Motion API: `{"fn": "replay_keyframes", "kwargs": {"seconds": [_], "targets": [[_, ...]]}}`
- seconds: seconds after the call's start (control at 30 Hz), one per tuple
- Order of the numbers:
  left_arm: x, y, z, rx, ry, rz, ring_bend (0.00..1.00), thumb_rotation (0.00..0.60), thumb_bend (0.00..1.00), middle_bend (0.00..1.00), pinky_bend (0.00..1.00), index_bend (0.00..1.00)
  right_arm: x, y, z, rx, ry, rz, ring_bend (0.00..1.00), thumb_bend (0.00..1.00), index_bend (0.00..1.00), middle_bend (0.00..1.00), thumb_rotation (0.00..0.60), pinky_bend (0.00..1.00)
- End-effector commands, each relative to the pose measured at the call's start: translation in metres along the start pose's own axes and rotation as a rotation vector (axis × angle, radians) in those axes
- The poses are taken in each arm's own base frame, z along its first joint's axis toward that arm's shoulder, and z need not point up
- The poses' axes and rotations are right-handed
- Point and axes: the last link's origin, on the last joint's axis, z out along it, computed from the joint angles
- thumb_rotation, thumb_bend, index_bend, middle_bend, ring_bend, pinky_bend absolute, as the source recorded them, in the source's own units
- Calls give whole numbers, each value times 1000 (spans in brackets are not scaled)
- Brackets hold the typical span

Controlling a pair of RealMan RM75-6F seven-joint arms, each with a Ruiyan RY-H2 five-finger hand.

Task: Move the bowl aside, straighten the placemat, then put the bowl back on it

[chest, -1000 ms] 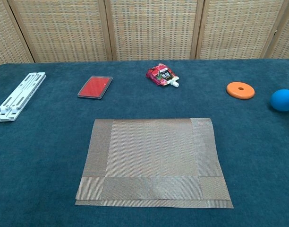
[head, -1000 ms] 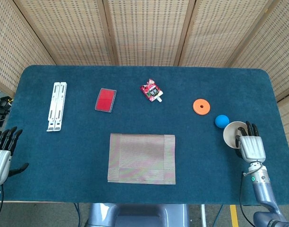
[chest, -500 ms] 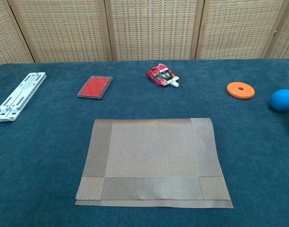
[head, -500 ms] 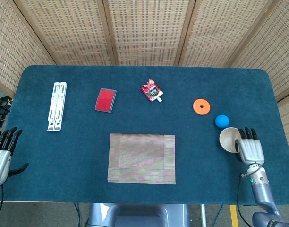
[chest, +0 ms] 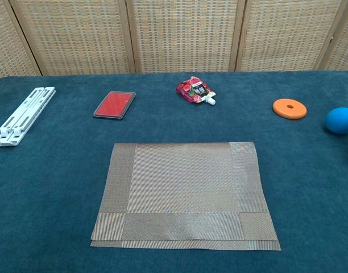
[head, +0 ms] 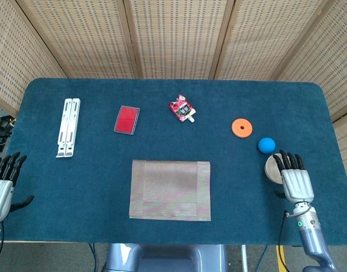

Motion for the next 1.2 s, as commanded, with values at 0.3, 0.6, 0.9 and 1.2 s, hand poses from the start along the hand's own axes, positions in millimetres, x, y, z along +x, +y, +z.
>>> {"fn": "replay_keyframes", "kwargs": {"seconds": [0.3, 0.6, 0.9, 1.2], "targets": [[2, -1, -2, -1, 9, -9, 0, 600, 40, 0, 0, 0, 8, -43, -55, 198, 72, 30, 0, 60, 84, 0, 600, 0], [0, 1, -2, -12, 6, -3, 0, 600, 39, 0, 0, 0, -5, -30, -80, 236, 84, -2, 0, 61, 84, 0, 600, 0], [-17, 44, 9, -161, -42, 56, 0, 600, 63, 0, 0, 0, 5, -17, -78, 217, 104, 45, 0, 61, 84, 0, 600, 0], [-31, 100, 26, -310, -114, 113, 0, 600, 62, 0, 0, 0, 10, -15, -78, 215, 105, 69, 0, 60, 84, 0, 600, 0]]}}
